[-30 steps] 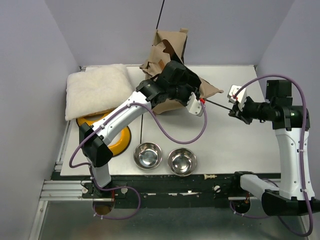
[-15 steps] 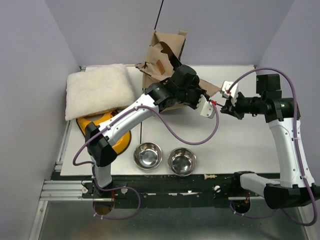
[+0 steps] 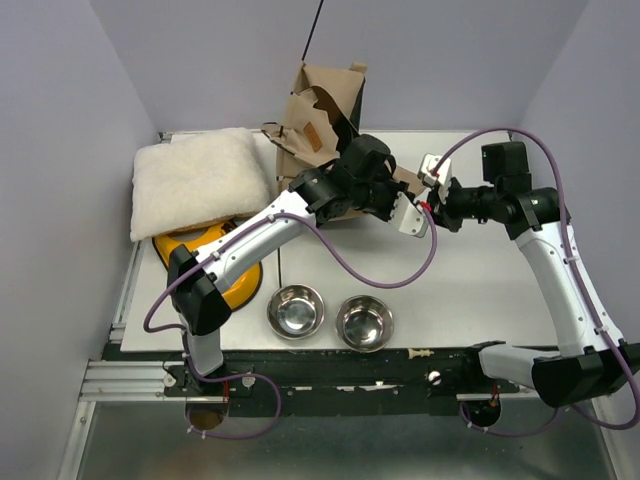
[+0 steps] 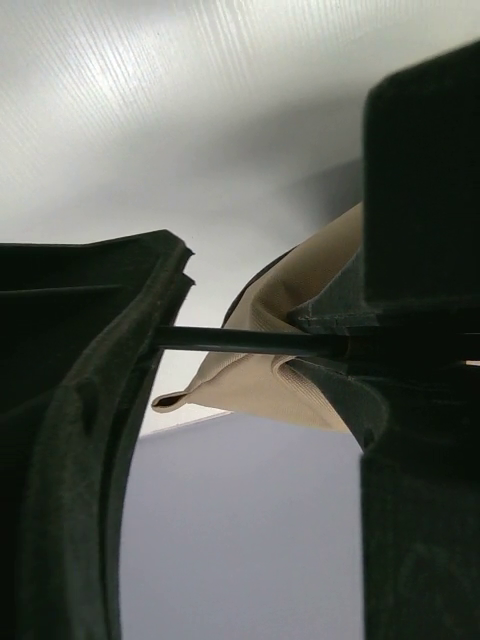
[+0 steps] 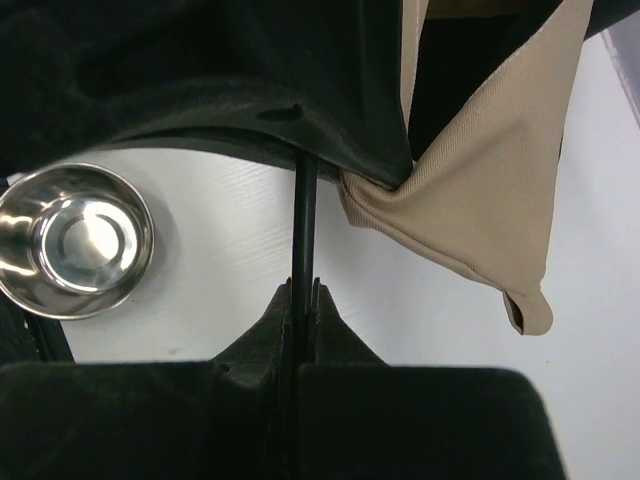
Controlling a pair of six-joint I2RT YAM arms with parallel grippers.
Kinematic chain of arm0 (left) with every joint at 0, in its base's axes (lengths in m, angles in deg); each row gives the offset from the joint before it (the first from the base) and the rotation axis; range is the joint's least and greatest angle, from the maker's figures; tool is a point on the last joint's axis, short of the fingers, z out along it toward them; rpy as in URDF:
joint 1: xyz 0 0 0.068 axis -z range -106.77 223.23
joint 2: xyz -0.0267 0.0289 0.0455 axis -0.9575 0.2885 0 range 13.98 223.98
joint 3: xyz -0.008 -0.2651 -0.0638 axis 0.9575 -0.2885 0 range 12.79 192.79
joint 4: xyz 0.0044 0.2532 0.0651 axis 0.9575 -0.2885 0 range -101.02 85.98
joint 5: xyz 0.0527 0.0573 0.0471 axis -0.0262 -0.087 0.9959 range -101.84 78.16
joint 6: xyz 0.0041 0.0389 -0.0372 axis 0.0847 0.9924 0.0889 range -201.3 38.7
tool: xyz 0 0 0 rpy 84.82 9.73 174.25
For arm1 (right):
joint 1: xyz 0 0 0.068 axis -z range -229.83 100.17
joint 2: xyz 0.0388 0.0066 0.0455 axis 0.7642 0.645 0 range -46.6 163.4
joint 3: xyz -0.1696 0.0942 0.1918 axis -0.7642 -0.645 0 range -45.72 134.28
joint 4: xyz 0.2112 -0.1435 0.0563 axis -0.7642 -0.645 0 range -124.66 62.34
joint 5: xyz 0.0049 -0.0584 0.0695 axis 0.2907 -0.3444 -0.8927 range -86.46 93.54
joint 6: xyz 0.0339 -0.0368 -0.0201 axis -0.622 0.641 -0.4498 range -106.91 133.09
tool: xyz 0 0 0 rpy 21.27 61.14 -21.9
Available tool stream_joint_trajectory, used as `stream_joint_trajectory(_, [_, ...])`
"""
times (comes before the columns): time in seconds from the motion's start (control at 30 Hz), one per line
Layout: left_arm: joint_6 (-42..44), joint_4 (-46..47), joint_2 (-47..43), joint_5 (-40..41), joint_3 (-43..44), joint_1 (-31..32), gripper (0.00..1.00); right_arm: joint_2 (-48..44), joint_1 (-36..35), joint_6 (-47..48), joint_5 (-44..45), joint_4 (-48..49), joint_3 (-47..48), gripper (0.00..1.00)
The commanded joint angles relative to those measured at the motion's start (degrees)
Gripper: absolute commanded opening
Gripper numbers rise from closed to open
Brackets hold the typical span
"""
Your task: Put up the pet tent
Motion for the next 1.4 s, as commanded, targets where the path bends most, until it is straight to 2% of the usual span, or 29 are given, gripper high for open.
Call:
stream_joint_trajectory(0.0, [-1.38,11.36,-0.91,-17.07,1.01,6.24,0.00,2.84,-5.15,-5.20,-11.16,16.97,-1.26,0.01])
stream_joint_trajectory(0.23, [-3.48,11.27,-1.35,-18.92,1.37,7.29,0.03,4.78,-7.87,-7.67,-11.69,20.85,-0.29,0.01])
stream_joint_trajectory(0.4, [-4.54,13.64,-3.81,-18.13,-3.28,8.00,0.00,5.04,-8.14,-9.95,-12.74,22.87,-0.64,0.01])
stream_joint_trajectory(0.5, [-4.19,10.14,-3.72,-16.28,-2.76,6.95,0.00,3.73,-8.05,-10.04,-11.87,22.43,-2.04,0.01])
stream_joint_trajectory(0.53, [-4.45,9.08,-3.81,-16.19,-2.59,6.07,0.00,2.16,-7.79,-10.48,-11.17,22.43,-3.09,0.05])
stream_joint_trajectory(0.57, [-4.54,8.03,-3.81,-16.10,-2.76,5.11,0.00,0.75,-7.26,-10.83,-11.16,22.35,-3.97,0.19])
stream_joint_trajectory(0.63, [-3.41,6.36,-4.51,-16.02,-3.72,3.17,0.00,-1.36,-5.77,-12.06,-11.77,22.08,-5.38,0.31])
stream_joint_trajectory(0.67, [-2.96,6.52,-5.04,-16.19,-4.68,2.38,0.00,-2.16,-5.07,-13.11,-11.86,22.08,-5.91,0.51])
stream_joint_trajectory(0.73, [-2.35,6.44,-5.83,-16.28,-5.92,0.89,0.00,-3.48,-3.49,-12.25,-11.60,19.20,-5.57,0.56])
stream_joint_trajectory(0.9, [-0.24,4.42,-5.75,-16.72,-5.40,-0.44,0.00,-3.66,-0.76,-5.31,-10.29,9.27,-2.41,0.53])
stream_joint_trajectory(1.03, [1.17,3.80,-5.66,-16.63,-5.31,-1.05,0.00,-3.75,2.49,-0.83,-9.41,2.76,0.50,0.46])
stream_joint_trajectory(1.2, [1.79,2.92,-5.74,-16.46,-5.66,-2.37,0.00,-4.19,6.09,5.06,-7.04,-4.36,2.17,0.43])
stream_joint_trajectory(1.23, [1.87,3.01,-5.66,-16.46,-5.75,-2.55,0.00,-4.36,6.54,6.99,-6.60,-6.37,2.43,0.42])
stream_joint_trajectory(1.3, [2.22,2.40,-5.31,-16.37,-5.58,-3.07,0.00,-5.24,7.24,9.11,-6.15,-8.93,2.26,0.29])
stream_joint_trajectory(1.37, [2.14,2.31,-4.96,-16.46,-5.49,-3.69,0.00,-5.94,7.51,11.22,-5.10,-11.48,2.26,0.26])
